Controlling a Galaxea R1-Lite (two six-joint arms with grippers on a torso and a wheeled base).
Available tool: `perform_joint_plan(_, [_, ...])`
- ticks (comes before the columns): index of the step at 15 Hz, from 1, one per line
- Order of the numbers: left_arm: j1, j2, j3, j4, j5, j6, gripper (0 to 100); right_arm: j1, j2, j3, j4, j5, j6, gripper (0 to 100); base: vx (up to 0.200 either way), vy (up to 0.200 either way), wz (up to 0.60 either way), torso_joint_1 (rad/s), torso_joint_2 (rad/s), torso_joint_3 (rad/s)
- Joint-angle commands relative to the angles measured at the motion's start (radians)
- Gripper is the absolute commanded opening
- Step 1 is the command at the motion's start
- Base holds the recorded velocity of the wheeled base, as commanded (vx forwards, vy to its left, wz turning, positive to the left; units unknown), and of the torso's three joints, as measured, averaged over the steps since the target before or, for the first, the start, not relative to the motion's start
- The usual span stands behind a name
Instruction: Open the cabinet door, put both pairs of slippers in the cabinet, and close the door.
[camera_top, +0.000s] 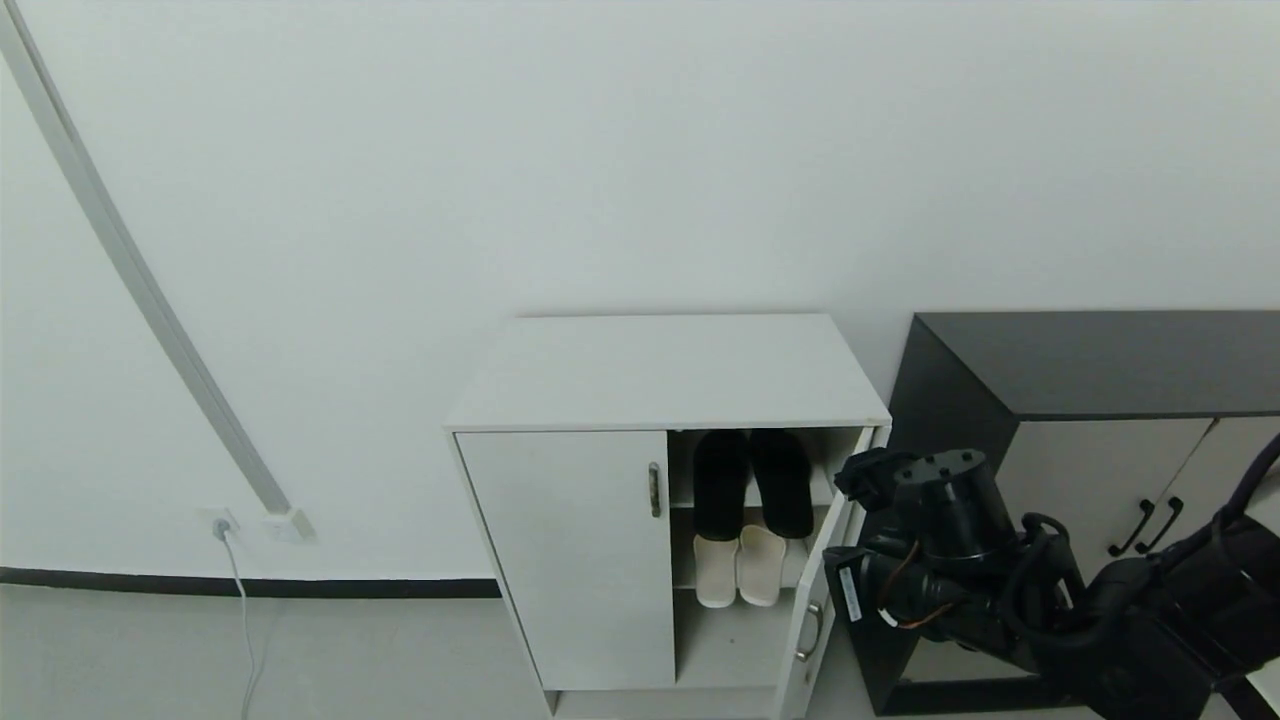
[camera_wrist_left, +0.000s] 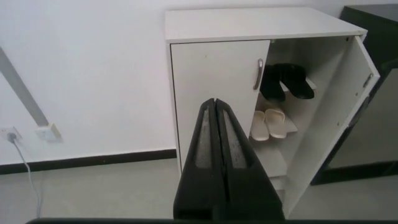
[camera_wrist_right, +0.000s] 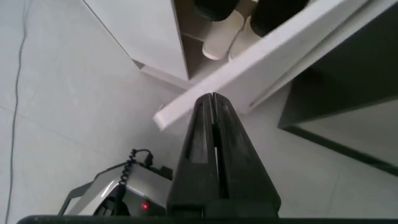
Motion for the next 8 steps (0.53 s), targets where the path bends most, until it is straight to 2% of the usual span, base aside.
perform_joint_plan(1, [0.001, 0.001, 0.0, -0.001, 0.001, 0.0, 0, -0.002, 0.02, 0.003, -0.001, 0.001, 0.0, 0, 0.0, 0.0, 0.0, 0.0, 0.0, 0.0])
perform_joint_plan(8, [0.001, 0.001, 0.0, -0.001, -0.001, 0.001, 0, -0.025, 0.177, -0.103, -0.073, 0.002, 0.001, 0, 0.0, 0.0, 0.0, 0.0, 0.0, 0.0])
